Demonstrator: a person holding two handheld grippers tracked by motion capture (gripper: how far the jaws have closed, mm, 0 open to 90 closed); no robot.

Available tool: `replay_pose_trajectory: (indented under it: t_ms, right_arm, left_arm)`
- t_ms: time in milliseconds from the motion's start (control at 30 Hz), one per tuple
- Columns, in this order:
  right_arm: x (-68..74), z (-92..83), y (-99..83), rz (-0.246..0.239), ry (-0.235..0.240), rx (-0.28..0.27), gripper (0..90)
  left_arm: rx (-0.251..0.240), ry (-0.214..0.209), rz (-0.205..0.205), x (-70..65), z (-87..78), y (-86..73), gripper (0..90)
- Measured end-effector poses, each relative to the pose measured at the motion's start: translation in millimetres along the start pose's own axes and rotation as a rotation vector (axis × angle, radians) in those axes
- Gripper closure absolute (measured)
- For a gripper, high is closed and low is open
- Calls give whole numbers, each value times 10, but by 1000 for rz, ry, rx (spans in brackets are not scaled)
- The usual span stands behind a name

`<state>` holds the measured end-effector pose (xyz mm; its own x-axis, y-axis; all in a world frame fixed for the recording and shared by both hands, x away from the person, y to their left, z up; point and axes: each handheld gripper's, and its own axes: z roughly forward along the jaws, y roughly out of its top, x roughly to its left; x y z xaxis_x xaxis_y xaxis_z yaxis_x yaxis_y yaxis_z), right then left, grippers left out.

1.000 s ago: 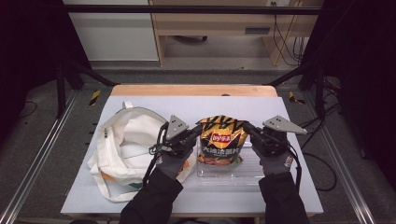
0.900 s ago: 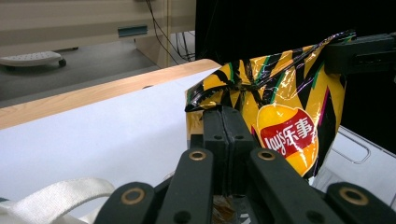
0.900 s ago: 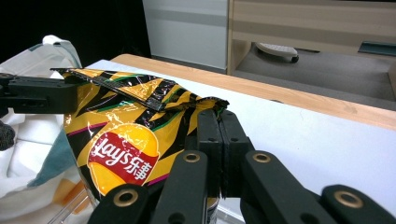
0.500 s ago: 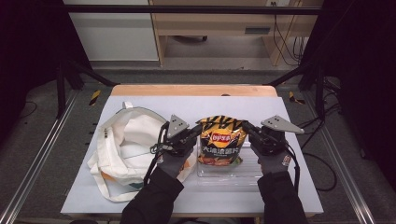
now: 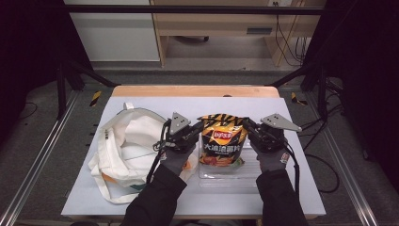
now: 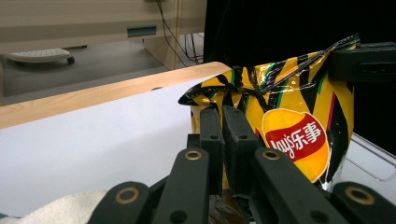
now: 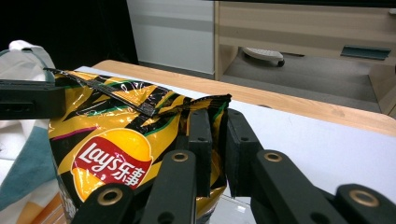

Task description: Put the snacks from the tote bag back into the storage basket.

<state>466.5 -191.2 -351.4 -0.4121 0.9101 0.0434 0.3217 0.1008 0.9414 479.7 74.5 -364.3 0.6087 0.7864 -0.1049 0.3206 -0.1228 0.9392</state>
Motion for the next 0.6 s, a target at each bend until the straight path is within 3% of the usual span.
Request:
replay_pose_trajectory:
  t_ms: [333,600]
  right_arm:
    - [-28,91,-9,-2,-11,2,786]
    - [-18,84,-13,-8,-9,5,666]
  left_arm:
    - [-7,20,-7,20,45,9,819]
    - [-2,-10,26,60,7,27,624]
